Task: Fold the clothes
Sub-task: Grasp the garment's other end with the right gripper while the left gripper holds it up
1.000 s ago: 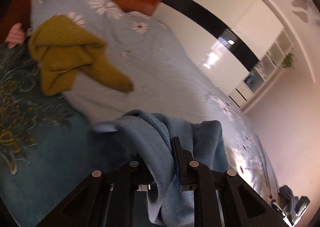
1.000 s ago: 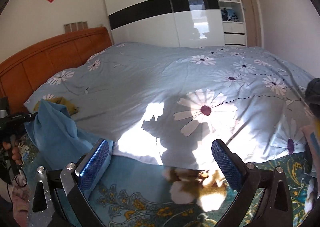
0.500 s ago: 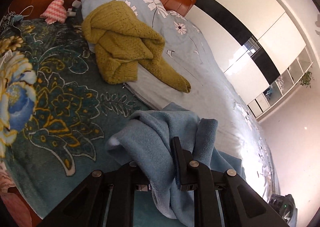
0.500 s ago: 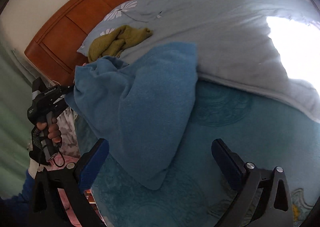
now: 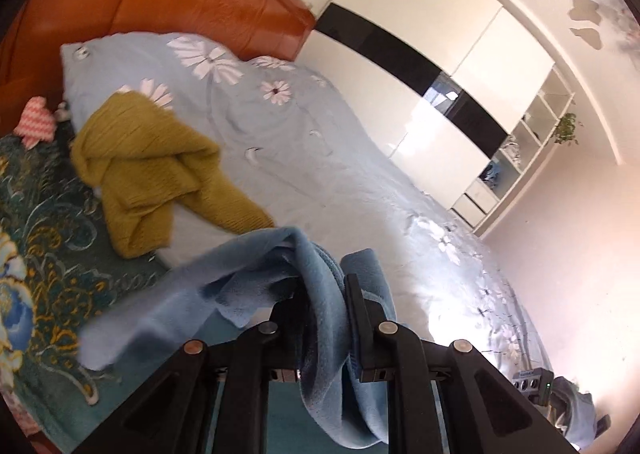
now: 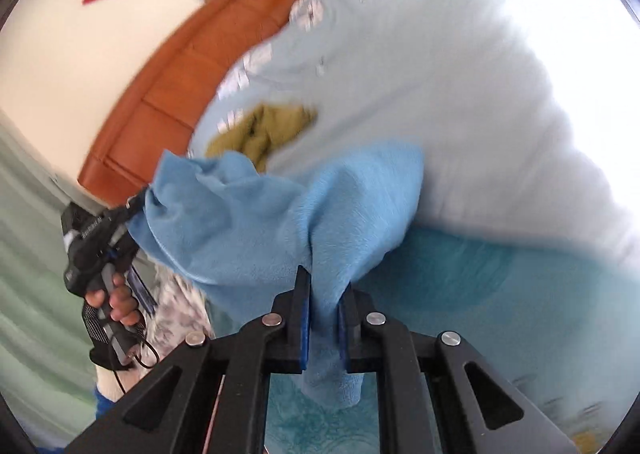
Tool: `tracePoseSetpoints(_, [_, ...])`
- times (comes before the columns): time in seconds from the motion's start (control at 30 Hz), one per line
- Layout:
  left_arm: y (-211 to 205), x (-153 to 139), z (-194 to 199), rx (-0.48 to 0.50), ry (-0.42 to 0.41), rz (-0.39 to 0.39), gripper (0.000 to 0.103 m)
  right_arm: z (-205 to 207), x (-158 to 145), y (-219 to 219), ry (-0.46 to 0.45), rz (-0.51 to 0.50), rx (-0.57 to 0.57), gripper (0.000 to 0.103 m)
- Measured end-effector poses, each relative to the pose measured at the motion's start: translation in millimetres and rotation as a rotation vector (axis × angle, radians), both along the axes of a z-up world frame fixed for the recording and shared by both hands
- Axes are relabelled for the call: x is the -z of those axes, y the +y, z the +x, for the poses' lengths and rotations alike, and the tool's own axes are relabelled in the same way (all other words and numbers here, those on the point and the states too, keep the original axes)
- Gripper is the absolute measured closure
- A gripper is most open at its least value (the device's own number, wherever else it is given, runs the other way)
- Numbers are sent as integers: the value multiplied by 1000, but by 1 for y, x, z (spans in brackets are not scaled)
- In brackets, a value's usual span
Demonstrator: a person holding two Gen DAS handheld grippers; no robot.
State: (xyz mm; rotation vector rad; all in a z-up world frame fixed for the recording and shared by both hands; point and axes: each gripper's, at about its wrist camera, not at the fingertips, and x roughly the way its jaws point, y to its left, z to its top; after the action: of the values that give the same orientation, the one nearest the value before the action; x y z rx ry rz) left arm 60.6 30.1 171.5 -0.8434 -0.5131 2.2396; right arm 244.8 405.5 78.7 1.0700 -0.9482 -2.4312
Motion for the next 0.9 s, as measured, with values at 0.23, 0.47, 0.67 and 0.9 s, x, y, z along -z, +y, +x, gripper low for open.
tracePoseSetpoints(0.23, [84, -50, 22, 184, 152, 134, 82, 57, -137, 88, 215, 347, 196, 92])
tracePoseSetpoints(0.47, [130, 100, 27, 255, -184, -41, 83, 103, -36, 124, -45, 379, 244, 92])
tracePoseSetpoints(0.67, [113, 168, 53, 288, -323, -185, 84, 144, 25, 120, -159, 366, 216, 91])
tracePoseSetpoints(0.9, [58, 124, 53, 224, -212, -243, 81, 173, 12, 108, -157, 482, 219, 90])
